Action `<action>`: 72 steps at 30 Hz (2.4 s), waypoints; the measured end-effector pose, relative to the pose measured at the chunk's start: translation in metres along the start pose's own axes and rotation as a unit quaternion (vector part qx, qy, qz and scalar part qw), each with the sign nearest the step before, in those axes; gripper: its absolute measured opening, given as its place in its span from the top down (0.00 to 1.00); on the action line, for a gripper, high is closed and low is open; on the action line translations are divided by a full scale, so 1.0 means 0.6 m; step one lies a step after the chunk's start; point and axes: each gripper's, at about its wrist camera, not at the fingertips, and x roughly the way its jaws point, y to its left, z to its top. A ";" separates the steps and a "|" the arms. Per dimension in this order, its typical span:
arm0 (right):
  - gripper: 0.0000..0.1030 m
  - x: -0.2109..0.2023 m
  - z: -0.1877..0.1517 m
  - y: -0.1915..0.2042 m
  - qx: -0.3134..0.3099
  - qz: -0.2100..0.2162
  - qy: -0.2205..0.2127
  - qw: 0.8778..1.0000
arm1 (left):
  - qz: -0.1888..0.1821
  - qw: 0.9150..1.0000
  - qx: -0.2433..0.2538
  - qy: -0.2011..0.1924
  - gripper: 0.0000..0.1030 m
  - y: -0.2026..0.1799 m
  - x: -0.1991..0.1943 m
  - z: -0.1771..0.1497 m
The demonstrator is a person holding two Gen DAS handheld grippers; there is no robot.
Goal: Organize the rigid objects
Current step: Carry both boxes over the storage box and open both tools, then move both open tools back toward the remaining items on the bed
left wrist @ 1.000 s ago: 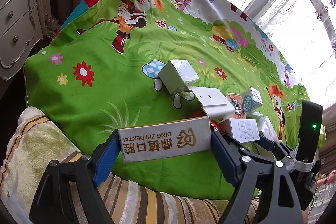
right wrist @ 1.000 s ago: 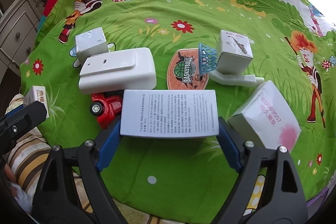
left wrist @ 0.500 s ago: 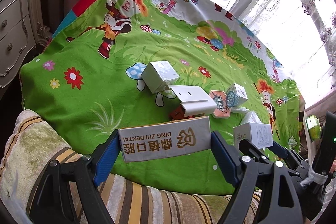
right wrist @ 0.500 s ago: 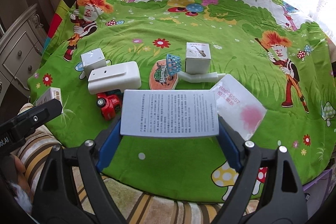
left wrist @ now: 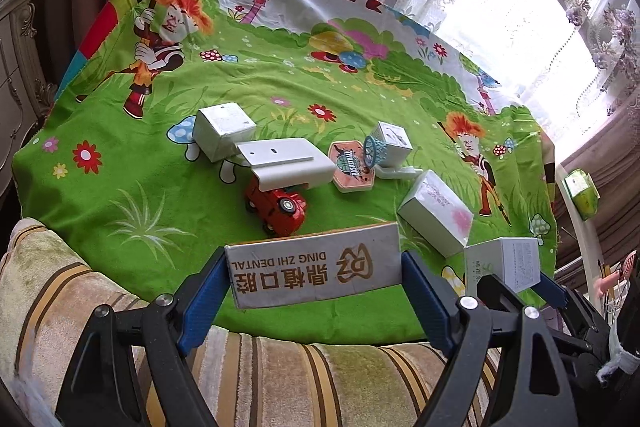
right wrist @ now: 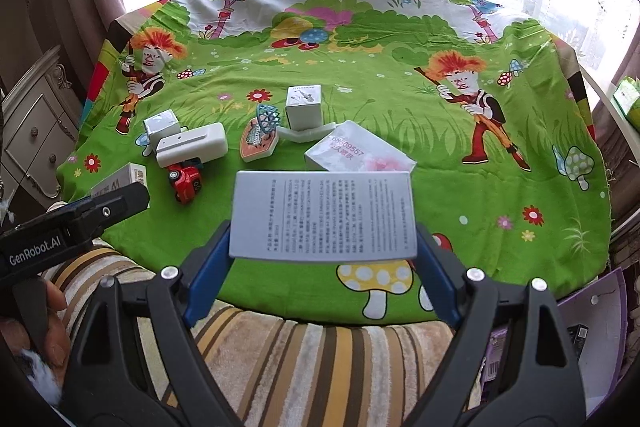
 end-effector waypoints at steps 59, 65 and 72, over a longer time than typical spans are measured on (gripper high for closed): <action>0.06 -0.217 -0.175 -0.353 0.186 -0.150 -0.050 0.970 | -0.186 0.931 0.315 0.000 0.15 -0.395 -0.043 -0.138; 0.06 -0.208 -0.161 -0.335 0.173 -0.146 -0.048 0.973 | -0.178 0.940 0.292 -0.015 0.15 -0.360 -0.046 -0.104; 0.06 -0.189 -0.139 -0.306 0.161 -0.132 -0.048 0.977 | -0.153 0.950 0.271 -0.029 0.15 -0.307 -0.042 -0.058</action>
